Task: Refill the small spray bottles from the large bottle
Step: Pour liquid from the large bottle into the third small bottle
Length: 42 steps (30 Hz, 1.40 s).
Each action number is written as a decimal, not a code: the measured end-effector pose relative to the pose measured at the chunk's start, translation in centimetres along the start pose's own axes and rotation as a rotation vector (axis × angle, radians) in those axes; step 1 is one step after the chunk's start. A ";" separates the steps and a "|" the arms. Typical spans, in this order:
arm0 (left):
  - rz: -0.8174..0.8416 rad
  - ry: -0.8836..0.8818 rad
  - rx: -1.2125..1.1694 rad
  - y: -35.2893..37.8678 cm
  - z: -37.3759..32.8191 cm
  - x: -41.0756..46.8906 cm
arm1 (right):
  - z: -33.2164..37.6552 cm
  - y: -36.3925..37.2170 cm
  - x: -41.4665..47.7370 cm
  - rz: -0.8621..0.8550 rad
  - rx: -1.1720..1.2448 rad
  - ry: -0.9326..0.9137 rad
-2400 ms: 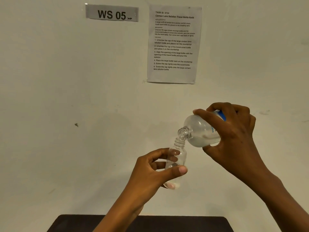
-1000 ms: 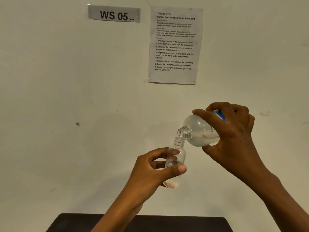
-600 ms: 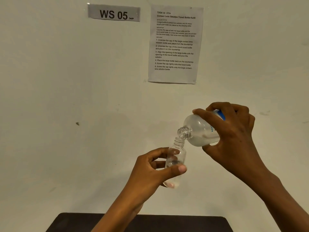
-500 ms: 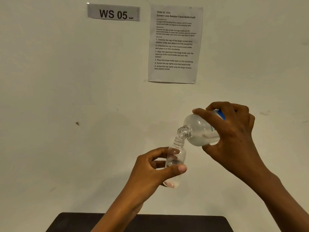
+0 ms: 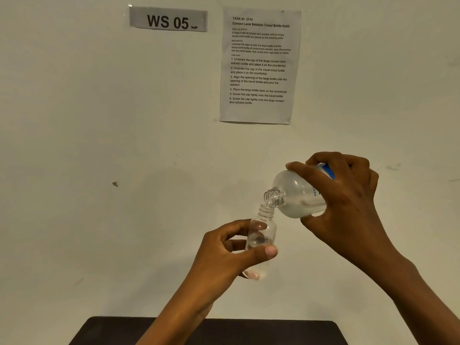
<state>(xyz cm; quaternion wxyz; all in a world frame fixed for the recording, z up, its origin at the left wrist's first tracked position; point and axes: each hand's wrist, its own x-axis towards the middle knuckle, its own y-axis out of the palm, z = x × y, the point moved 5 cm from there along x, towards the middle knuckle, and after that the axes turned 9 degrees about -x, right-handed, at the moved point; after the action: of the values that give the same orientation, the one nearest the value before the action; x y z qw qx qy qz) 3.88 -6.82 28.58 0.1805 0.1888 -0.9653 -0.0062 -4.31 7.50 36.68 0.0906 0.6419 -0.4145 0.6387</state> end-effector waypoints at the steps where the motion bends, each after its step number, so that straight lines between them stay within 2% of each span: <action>1: 0.002 0.001 0.000 0.0 0.0 0.0 | 0.0 0.0 0.0 0.001 0.001 0.000; 42: 0.000 0.004 -0.003 0.1 0.0 0.0 | 0.1 0.0 0.1 0.002 0.001 -0.002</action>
<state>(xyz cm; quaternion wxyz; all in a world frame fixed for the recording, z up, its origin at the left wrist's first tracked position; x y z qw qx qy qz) 3.89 -6.76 28.61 0.1826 0.1885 -0.9649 -0.0072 -4.23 7.41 36.77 0.0894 0.6422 -0.4150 0.6383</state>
